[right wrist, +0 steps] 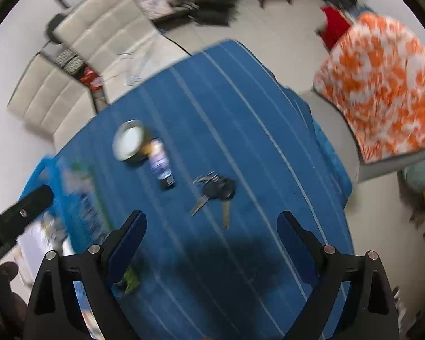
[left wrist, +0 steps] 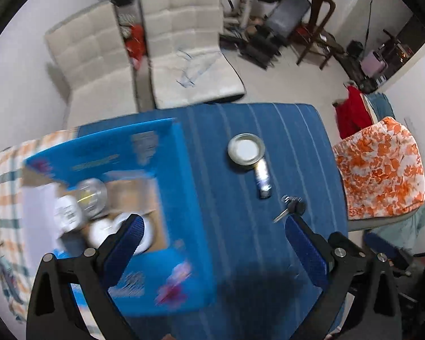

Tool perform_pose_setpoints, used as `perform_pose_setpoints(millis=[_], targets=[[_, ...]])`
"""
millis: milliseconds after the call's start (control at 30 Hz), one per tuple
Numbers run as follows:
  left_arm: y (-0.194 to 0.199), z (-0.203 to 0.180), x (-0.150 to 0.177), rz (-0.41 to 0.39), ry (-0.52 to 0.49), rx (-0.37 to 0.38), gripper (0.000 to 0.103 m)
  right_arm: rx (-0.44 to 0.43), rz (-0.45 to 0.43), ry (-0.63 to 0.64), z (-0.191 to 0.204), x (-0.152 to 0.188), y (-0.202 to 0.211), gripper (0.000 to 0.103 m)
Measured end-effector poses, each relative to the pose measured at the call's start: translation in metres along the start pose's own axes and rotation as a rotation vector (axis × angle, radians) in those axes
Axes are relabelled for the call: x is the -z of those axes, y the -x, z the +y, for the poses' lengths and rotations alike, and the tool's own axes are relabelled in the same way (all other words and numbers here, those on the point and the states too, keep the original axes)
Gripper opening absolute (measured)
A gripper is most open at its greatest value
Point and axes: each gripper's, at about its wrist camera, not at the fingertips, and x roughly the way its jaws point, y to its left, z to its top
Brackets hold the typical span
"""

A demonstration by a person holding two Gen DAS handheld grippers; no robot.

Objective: Organize rigid objects
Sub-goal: 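Grasp the car key with the right tool while the left grasps the silver-lidded can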

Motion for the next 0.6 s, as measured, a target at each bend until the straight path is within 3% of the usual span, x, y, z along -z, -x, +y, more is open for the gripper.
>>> perform_pose_setpoints(millis=[267,367,467,600], targets=[[-0.106,-0.038,-0.065,0.125,-0.100,-0.098,0.102,0.040,0.147,-0.054,-0.010,-0.027,-0.102,0.092],[-0.138,-0.042,-0.072,0.183,-0.121,-0.108,0.102,0.057,0.184,-0.082,-0.013,-0.025,-0.124,0.080],[-0.166,-0.049,-0.075,0.231,-0.157,-0.135,0.102,0.100,0.147,-0.079,-0.010,-0.020,-0.127,0.075],[-0.192,-0.057,-0.077,0.287,-0.191,-0.141,0.102,0.163,0.103,-0.051,-0.003,-0.016,-0.126,0.057]])
